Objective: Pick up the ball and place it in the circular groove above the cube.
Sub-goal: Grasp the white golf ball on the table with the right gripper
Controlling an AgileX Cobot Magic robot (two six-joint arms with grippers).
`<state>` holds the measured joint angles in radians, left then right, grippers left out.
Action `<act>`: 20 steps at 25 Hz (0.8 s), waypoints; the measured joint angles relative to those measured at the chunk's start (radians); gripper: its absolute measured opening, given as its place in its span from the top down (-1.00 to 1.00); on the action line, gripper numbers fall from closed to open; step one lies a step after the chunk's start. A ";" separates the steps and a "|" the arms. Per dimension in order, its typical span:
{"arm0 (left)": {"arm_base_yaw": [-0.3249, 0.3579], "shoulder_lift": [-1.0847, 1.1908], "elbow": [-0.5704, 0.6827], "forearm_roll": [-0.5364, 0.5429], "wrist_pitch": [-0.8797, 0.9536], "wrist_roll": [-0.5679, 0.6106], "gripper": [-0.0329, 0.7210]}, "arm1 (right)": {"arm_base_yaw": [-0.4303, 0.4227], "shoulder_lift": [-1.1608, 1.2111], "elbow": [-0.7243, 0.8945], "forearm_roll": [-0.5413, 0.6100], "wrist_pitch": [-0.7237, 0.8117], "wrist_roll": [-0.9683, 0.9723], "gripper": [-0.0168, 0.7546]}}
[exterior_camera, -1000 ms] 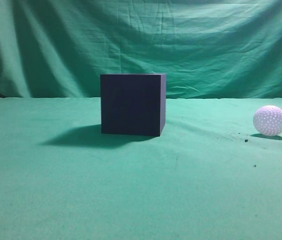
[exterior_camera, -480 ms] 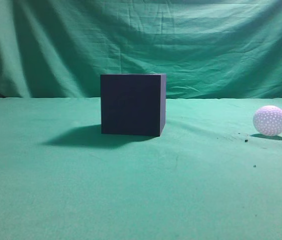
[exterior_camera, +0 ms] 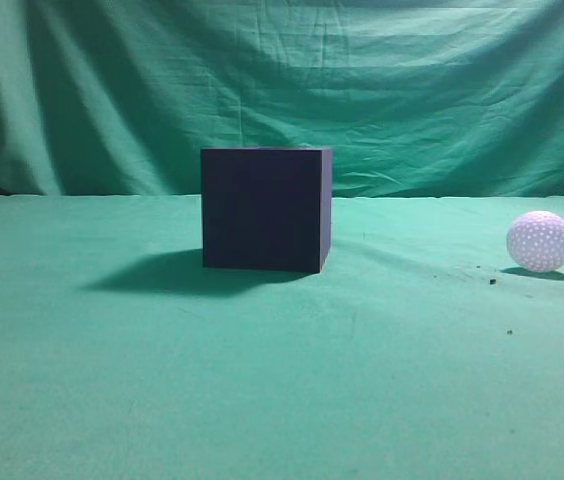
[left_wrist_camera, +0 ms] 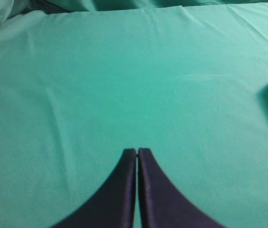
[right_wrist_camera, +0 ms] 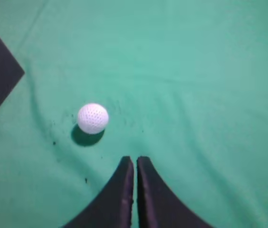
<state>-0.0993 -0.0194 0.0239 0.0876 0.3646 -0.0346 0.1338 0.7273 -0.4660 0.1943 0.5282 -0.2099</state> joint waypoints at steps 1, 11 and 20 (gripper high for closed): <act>0.000 0.000 0.000 0.000 0.000 0.000 0.91 | 0.016 0.048 -0.041 0.000 0.034 -0.015 0.96; 0.000 0.000 0.000 0.000 0.000 0.000 0.91 | 0.233 0.552 -0.360 -0.128 0.239 0.045 0.96; 0.000 0.000 0.000 0.000 0.000 0.000 0.91 | 0.293 0.842 -0.510 -0.256 0.263 0.157 0.35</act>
<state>-0.0993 -0.0194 0.0239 0.0876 0.3646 -0.0346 0.4272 1.5696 -0.9757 -0.0620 0.7908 -0.0527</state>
